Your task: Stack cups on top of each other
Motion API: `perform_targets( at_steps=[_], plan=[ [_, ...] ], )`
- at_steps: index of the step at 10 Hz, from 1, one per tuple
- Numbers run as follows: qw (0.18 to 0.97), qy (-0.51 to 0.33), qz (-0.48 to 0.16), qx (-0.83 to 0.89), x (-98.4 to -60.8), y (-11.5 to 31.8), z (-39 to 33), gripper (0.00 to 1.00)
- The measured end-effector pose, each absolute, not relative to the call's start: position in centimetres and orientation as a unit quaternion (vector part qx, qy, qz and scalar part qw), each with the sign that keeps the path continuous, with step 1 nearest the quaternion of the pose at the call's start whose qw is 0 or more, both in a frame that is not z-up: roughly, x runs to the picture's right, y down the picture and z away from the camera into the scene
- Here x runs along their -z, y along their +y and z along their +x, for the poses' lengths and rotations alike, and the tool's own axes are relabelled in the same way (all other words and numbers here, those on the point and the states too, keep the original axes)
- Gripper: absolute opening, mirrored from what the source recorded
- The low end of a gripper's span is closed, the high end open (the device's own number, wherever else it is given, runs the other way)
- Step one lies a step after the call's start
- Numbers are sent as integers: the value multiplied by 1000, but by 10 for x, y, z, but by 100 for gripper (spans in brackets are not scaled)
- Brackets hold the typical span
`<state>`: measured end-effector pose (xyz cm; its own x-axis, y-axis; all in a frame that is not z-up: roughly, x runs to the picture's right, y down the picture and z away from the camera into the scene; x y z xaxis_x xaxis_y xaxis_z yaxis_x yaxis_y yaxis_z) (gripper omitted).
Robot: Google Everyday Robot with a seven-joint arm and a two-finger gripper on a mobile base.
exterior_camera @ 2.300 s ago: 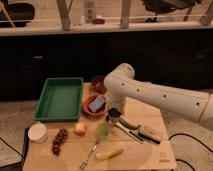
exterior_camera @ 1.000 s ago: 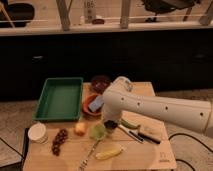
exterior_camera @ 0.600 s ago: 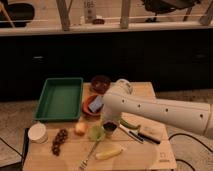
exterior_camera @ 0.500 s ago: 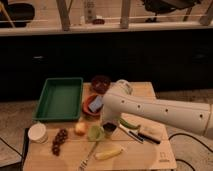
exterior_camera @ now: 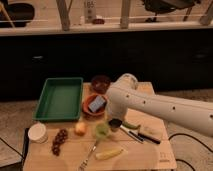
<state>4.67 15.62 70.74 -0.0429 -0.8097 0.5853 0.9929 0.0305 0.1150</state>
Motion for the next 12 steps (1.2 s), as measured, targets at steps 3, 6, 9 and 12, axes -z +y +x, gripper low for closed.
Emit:
perform_targets(
  at_steps=[3,6,9,12],
  plan=[
    [653,-256,-169,693,-697,148,41,0],
    [633,-253,-163,713,-684,145,25,0],
    [611,-253,-161,733,-676,146,2,0],
    [598,-260,-159,741,-678,149,-17,0]
  ],
)
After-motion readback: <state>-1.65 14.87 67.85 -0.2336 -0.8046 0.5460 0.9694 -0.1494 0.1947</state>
